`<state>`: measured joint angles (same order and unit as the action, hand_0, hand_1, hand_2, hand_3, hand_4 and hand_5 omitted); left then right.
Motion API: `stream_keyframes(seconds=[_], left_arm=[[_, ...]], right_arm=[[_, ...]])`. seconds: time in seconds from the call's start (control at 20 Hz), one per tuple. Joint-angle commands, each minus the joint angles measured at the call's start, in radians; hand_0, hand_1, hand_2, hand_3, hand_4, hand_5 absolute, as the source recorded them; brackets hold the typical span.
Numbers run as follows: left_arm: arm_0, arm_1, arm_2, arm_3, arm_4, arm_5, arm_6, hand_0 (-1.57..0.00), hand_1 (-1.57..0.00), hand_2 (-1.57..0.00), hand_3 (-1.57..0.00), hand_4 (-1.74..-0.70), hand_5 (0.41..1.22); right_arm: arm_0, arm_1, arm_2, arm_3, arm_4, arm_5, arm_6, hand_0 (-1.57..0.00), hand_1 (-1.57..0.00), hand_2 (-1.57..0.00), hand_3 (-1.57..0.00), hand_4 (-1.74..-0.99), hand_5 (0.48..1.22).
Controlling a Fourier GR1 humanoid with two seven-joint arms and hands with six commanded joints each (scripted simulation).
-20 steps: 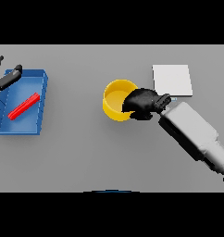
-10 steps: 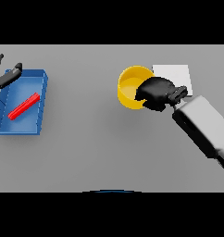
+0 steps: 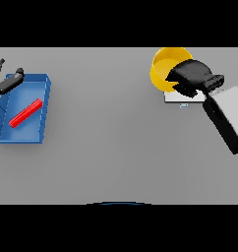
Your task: Pick up the red beaker and tilt it to pour out 1 green nut into yellow bowl. Pick up the yellow bowl and place it on the metallic measuring scale.
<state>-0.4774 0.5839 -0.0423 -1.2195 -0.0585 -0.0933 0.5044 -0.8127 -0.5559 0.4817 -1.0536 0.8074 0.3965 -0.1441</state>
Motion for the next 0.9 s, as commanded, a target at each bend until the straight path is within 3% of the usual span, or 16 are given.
stream_keyframes(seconds=[0.0, 0.2, 0.4, 0.65, 0.85], left_arm=[[0.001, 0.002, 0.001, -0.008, 0.002, 0.000, 0.010, 0.00, 0.00, 0.00, 0.00, -0.85, 0.758], [0.030, 0.006, 0.004, -0.050, 0.010, 0.008, 0.033, 0.00, 0.00, 0.00, 0.00, -0.86, 0.768], [0.014, -0.004, -0.005, -0.029, -0.002, 0.014, 0.044, 0.00, 0.00, 0.00, 0.00, -0.86, 0.789], [0.009, 0.001, -0.005, -0.008, -0.008, 0.006, 0.028, 0.00, 0.00, 0.00, 0.00, -0.86, 0.809], [0.015, 0.005, -0.005, -0.027, -0.005, 0.006, 0.044, 0.00, 0.00, 0.00, 0.00, -0.85, 0.796]], right_arm=[[-0.011, 0.003, -0.006, 0.039, 0.001, -0.017, -0.013, -1.57, -1.57, -1.56, -1.15, -1.741, 1.221], [-0.039, 0.006, -0.034, 0.181, 0.003, -0.072, -0.018, -1.57, -1.57, -1.53, -1.16, -1.741, 1.221], [-0.057, 0.021, -0.043, 0.303, 0.009, -0.127, -0.061, -1.57, -1.57, -1.45, -1.24, -1.741, 1.221], [-0.075, 0.042, -0.055, 0.407, 0.003, -0.152, -0.092, -1.57, -1.57, -1.39, -1.37, -1.741, 1.221], [-0.085, 0.055, -0.046, 0.447, 0.011, -0.156, -0.084, -1.57, -1.57, -1.38, -1.42, -1.741, 1.221]])
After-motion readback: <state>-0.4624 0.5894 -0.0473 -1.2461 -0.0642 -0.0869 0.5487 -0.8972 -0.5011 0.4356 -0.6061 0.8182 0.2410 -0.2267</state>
